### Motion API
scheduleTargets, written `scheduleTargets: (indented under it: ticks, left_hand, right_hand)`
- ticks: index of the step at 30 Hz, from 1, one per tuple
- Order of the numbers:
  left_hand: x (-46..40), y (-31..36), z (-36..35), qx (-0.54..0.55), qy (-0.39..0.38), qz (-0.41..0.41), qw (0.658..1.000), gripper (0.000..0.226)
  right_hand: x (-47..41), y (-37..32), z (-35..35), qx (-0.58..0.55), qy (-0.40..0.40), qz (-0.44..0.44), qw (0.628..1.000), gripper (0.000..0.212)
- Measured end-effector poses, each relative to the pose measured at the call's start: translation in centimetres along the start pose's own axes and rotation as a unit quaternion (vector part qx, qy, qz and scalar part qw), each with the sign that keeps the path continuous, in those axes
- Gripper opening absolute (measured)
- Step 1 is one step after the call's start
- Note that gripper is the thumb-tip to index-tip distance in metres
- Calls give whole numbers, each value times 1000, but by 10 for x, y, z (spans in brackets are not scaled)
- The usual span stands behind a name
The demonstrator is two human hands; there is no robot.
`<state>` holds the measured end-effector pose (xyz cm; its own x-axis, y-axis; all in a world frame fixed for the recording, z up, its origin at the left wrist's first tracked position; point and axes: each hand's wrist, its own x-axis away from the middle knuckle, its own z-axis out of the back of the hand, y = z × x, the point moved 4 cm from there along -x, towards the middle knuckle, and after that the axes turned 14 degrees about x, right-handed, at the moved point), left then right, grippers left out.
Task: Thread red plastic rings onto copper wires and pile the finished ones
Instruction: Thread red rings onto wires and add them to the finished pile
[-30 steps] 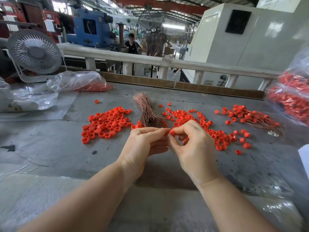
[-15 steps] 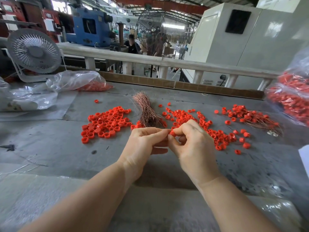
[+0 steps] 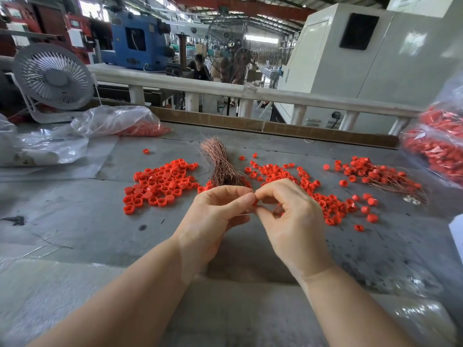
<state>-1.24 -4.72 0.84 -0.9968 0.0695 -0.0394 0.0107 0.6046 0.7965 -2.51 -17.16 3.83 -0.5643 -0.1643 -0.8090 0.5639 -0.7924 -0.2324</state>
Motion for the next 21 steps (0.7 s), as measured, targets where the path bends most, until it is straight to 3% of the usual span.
scheduleTargets:
  ticks: [4,8,21]
  left_hand:
    - [-1,0,1,48,13,-9,999,17]
    - [-1,-1,-2,84,-1,-2,996,18]
    - [-1,1,-2,64,7,-20,998,15]
  right_hand:
    - [-2,5,1,-45,17,-45,998,19]
    - [-3,2,1,-37,1,-19,999,7]
    - [-2,0,1,-20,-2,1,1000,2]
